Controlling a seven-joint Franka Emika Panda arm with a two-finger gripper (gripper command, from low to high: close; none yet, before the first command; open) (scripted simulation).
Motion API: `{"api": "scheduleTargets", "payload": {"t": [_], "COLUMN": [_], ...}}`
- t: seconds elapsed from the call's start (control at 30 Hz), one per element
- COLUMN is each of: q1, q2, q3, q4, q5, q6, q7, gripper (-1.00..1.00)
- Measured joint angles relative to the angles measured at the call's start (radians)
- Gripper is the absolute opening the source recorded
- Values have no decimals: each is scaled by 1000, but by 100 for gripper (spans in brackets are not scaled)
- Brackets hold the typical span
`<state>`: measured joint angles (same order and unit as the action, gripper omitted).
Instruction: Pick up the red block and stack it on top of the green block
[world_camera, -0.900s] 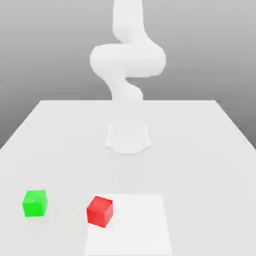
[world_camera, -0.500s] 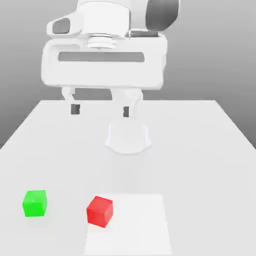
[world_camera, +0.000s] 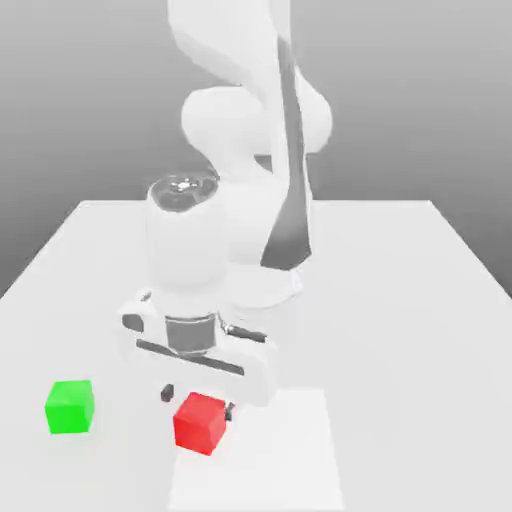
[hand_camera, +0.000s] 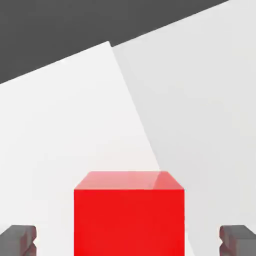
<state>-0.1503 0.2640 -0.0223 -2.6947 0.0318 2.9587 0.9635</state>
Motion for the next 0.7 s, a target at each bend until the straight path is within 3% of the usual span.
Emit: {"api": "scheduleTargets", "payload": {"t": [0.23,0.43,0.7], "q1": [-2,1,-196], "q2": [0,-191,-241], "q3": [2,-10,-101], "q4": [0,-28,29], "q5": [-2,-25,-25], "q6": [1,-163,-270], "q7": [2,20,128], "gripper": [-100,-100,-100]}}
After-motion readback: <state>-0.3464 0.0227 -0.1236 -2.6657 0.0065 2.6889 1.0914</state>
